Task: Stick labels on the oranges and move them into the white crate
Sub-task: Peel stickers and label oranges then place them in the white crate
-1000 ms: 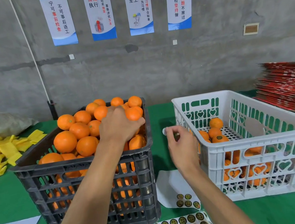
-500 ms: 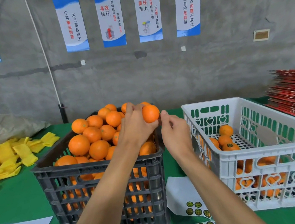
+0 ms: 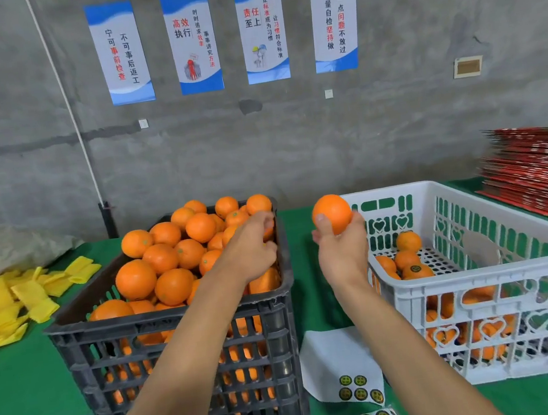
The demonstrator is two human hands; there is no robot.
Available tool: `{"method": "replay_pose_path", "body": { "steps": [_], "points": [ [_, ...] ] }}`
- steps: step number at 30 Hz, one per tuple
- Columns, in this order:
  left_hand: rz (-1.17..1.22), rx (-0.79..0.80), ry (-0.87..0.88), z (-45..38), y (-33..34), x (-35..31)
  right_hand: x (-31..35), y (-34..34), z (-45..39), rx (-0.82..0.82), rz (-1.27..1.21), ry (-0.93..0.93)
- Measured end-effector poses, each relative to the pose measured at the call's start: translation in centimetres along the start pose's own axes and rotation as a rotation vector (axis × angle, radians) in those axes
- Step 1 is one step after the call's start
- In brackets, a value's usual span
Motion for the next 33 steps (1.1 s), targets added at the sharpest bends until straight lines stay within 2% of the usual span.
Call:
{"method": "replay_pose_path", "body": {
  "steps": [2, 4, 6, 10, 15, 18, 21, 24, 33],
  "points": [
    [-0.152, 0.275, -0.26, -0.4, 0.9, 1.6, -0.4, -1.0, -0.1, -0.07, 0.011, 0.033],
    [-0.322, 0.511, -0.418, -0.3, 1.5, 2.3, -0.7, -1.9, 0.1, -0.122, 0.089, 0.018],
    [-0.38, 0.565, -0.439, -0.3, 1.5, 2.1, -1.2, -2.5, 0.2, -0.13, 0.134, 0.002],
    [-0.302, 0.616, -0.445, -0.1, 1.7, 1.4, -1.6, -2.4, 2.0, -0.077, 0.136, -0.145],
    [-0.303, 0.756, -0.439, 0.5, 2.4, 1.6, -5.5, -2.4, 4.5, 0.126, 0.257, -0.203],
    [-0.327, 0.706, -0.417, 0.6, 2.3, 1.7, -9.5, -3.1, 6.3, 0.296, 0.427, -0.138],
    [-0.315, 0.561, -0.377, 0.6, 1.7, 1.4, -13.5, -4.3, 7.9, 0.479, 0.703, -0.051],
    [-0.228, 0.417, -0.349, 1.1, 1.3, 1.1, -16.1, -5.3, 9.6, 0.546, 0.906, -0.055],
    [-0.141, 0.412, -0.328, 1.8, 1.2, 0.9, -19.9, -6.0, 11.0, 0.695, 1.001, -0.036]
  ]
}}
Point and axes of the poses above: each hand's wrist, its own z-axis away from the middle knuckle, its own y-axis out of the palm, x = y × z, the point moved 3 cm from there along -z, towards the middle knuckle, and after that the axes turned 12 degrees about x, right-handed, at the moved point
